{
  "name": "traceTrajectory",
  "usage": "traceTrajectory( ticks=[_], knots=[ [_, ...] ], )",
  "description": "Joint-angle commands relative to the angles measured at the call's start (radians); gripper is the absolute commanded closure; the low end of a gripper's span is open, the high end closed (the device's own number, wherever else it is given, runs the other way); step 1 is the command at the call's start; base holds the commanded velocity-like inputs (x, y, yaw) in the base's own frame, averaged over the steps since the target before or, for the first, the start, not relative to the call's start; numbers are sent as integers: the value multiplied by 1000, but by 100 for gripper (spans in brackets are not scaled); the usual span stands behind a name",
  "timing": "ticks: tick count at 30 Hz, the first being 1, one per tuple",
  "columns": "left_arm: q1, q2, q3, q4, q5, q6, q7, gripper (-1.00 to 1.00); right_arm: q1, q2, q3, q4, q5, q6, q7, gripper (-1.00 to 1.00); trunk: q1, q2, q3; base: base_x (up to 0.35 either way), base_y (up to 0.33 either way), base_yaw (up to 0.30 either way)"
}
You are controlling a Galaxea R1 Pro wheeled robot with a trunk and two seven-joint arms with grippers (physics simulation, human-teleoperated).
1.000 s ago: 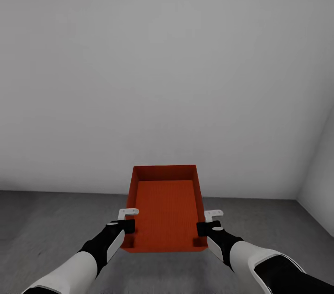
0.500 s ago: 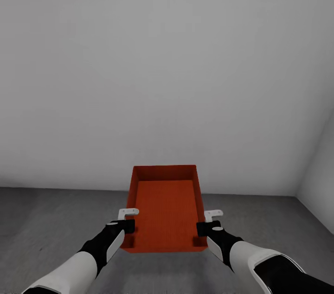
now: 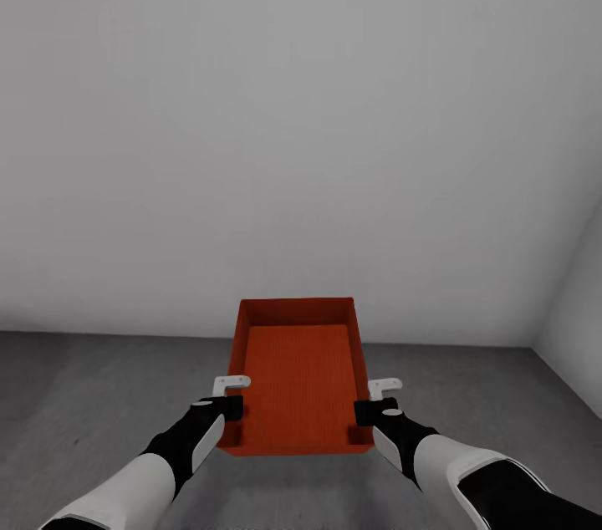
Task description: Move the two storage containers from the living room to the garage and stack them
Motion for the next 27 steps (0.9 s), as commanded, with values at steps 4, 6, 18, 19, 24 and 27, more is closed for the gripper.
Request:
traceTrajectory(
  ticks=[4,6,18,19,24,27],
  knots=[
    [-1,-3,16,-27,-9,6,15,100,-1,1,-13,4,-18,-5,-2,100,0,-1,-8,0,0,0],
    [-1,-3,16,-27,-9,6,15,100,-1,1,-13,4,-18,-5,-2,100,0,-1,-11,0,0,0],
    [-1,-3,16,-29,-9,6,15,100,-1,0,-13,4,-18,-5,-2,100,0,-1,-30,0,0,0],
    [-1,-3,16,-29,-9,6,15,100,-1,0,-13,4,-17,-5,-2,100,0,-1,-31,0,0,0],
    [-1,-3,16,-28,-9,6,15,100,-1,0,-13,4,-17,-6,-2,100,0,-1,-39,0,0,0],
    [-1,-4,15,-28,-9,6,15,100,-1,0,-13,4,-17,-5,-2,100,0,-1,-44,0,0,0]
  ],
)
